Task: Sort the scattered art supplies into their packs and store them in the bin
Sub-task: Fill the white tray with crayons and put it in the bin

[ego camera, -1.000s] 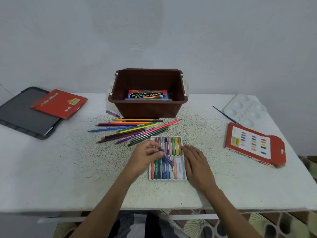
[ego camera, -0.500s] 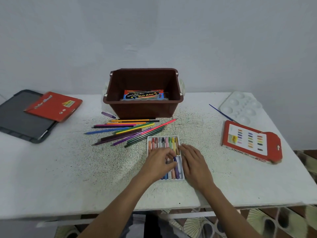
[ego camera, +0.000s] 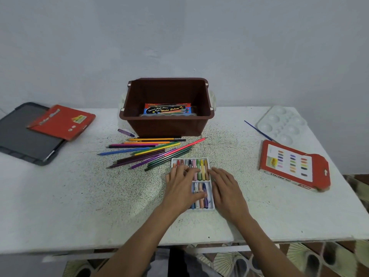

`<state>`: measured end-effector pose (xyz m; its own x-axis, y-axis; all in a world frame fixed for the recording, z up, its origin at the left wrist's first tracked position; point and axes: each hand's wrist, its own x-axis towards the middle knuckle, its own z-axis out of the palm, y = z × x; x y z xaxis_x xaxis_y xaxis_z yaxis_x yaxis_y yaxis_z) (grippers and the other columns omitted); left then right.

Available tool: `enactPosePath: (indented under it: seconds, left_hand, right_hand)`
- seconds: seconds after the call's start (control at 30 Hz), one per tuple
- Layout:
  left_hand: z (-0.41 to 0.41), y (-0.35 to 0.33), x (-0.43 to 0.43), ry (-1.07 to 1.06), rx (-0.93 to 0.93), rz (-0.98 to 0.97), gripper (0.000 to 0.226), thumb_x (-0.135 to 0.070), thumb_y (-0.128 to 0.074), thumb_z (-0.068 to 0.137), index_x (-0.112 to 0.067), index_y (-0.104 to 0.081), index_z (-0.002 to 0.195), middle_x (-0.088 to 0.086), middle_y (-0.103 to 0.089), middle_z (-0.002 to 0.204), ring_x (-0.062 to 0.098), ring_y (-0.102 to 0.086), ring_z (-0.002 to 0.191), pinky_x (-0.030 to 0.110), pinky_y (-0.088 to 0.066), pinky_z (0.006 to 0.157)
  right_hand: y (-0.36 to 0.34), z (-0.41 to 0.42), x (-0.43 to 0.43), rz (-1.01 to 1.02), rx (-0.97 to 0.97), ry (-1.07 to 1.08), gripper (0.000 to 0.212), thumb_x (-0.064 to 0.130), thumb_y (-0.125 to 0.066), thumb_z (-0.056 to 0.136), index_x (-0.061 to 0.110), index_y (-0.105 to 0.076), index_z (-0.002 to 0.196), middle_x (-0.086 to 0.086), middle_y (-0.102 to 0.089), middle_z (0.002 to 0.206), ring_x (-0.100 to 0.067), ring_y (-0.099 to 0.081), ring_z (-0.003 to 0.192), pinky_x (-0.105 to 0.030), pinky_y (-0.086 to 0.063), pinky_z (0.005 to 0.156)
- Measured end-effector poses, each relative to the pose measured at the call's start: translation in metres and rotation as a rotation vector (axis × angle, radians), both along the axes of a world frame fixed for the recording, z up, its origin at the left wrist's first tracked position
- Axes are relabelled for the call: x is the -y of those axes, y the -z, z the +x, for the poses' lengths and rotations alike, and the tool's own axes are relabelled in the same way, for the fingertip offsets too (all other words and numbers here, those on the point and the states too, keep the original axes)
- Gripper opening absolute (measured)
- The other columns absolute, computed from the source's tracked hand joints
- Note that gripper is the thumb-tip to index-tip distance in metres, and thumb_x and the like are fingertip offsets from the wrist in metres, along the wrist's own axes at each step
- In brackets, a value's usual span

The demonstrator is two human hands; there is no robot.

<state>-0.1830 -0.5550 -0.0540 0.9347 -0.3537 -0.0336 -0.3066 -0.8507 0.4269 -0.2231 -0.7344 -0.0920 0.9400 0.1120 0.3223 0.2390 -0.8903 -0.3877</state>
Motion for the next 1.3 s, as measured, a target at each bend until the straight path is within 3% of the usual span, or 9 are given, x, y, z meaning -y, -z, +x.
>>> enactPosePath:
  seconds: [0.2,0.37,0.47,0.6,0.9,1.1,1.2,1.3]
  left_hand:
    - [0.008,0.003,-0.021,0.005,0.039,-0.132,0.056,-0.062,-0.056,0.087,-0.037,-0.047,0.137,-0.011,-0.038,0.128,0.009,-0.029,0.121,0.029,-0.025,0.099]
    - [0.051,0.011,-0.069,-0.301,0.128,-0.190,0.022,-0.033,-0.064,0.091,-0.027,-0.066,0.111,-0.006,-0.058,0.112,0.015,-0.050,0.111,0.039,-0.038,0.101]
    - [0.078,0.015,-0.102,-0.439,0.228,-0.175,0.011,-0.024,-0.064,0.090,-0.021,-0.069,0.099,0.004,-0.066,0.099,0.024,-0.060,0.089,0.050,-0.051,0.086]
    - [0.112,0.005,-0.132,-0.549,0.265,-0.084,0.017,-0.023,-0.058,0.093,-0.015,-0.071,0.102,0.012,-0.067,0.101,0.031,-0.061,0.091,0.045,-0.051,0.080]
    - [0.168,-0.010,-0.153,-0.475,0.172,0.279,0.038,-0.012,-0.054,0.095,-0.023,-0.063,0.130,0.015,-0.049,0.141,0.039,-0.047,0.124,0.054,-0.041,0.099]
    - [0.178,-0.009,-0.160,-0.427,0.234,0.429,0.025,-0.016,-0.057,0.093,-0.020,-0.071,0.113,0.014,-0.058,0.123,0.037,-0.051,0.112,0.048,-0.041,0.092]
    - [0.179,-0.006,-0.166,-0.401,0.305,0.448,0.019,-0.016,-0.058,0.093,-0.011,-0.070,0.107,0.016,-0.063,0.110,0.040,-0.055,0.102,0.047,-0.042,0.086]
    - [0.175,-0.005,-0.169,-0.438,0.380,0.382,0.017,-0.015,-0.054,0.095,-0.009,-0.068,0.103,0.015,-0.068,0.101,0.041,-0.057,0.096,0.048,-0.043,0.086]
  right_hand:
    - [0.001,0.000,0.001,0.018,-0.012,0.010,0.044,0.027,-0.031,0.103,0.013,-0.051,0.140,-0.002,-0.053,0.142,-0.017,-0.041,0.135,-0.031,-0.029,0.115]
    - [0.000,0.000,0.001,0.004,-0.019,0.013,0.045,0.028,-0.031,0.103,0.013,-0.052,0.140,-0.002,-0.054,0.141,-0.017,-0.042,0.134,-0.027,-0.024,0.117]
    - [-0.001,0.000,0.000,0.002,-0.018,0.015,0.044,0.027,-0.032,0.103,0.012,-0.053,0.139,-0.003,-0.055,0.140,-0.016,-0.040,0.133,-0.024,-0.020,0.117]
    - [-0.001,0.000,0.001,0.004,-0.019,0.009,0.044,0.028,-0.032,0.103,0.012,-0.052,0.139,-0.003,-0.055,0.140,-0.015,-0.039,0.134,-0.025,-0.020,0.117]
    - [0.004,0.002,0.005,0.009,-0.023,-0.003,0.044,0.028,-0.034,0.102,0.014,-0.052,0.140,-0.001,-0.054,0.141,-0.016,-0.042,0.133,-0.027,-0.026,0.115]
    - [0.005,0.003,0.006,0.029,-0.030,0.002,0.044,0.032,-0.035,0.102,0.016,-0.052,0.140,0.000,-0.054,0.141,-0.018,-0.044,0.133,-0.033,-0.033,0.112]
    - [0.006,0.003,0.006,0.018,-0.034,-0.001,0.044,0.032,-0.037,0.102,0.018,-0.052,0.140,0.001,-0.053,0.142,-0.018,-0.043,0.133,-0.036,-0.036,0.111]
    - [0.004,0.002,0.004,-0.018,-0.013,-0.003,0.041,0.030,-0.041,0.100,0.018,-0.055,0.137,0.000,-0.054,0.140,-0.019,-0.043,0.132,-0.031,-0.031,0.110]
